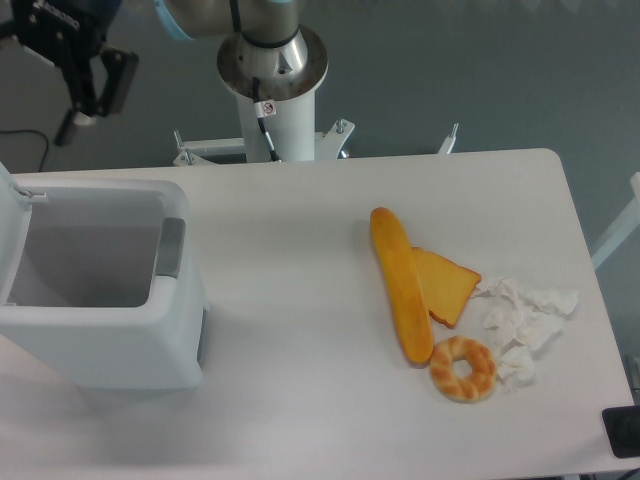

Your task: Close the trash can

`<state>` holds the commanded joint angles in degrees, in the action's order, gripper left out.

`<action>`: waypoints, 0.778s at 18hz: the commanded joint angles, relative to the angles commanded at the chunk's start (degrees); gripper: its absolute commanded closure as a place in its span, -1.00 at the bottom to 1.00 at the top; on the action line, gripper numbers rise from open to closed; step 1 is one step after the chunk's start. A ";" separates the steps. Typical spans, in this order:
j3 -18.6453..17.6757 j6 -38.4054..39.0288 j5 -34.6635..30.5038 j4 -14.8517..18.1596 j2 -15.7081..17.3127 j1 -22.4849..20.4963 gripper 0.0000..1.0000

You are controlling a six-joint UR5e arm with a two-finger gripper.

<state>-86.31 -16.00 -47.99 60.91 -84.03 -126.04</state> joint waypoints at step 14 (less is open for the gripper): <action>-0.44 2.73 9.32 0.00 1.23 1.23 -1.00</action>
<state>-86.75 -13.27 -38.67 60.91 -82.79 -124.81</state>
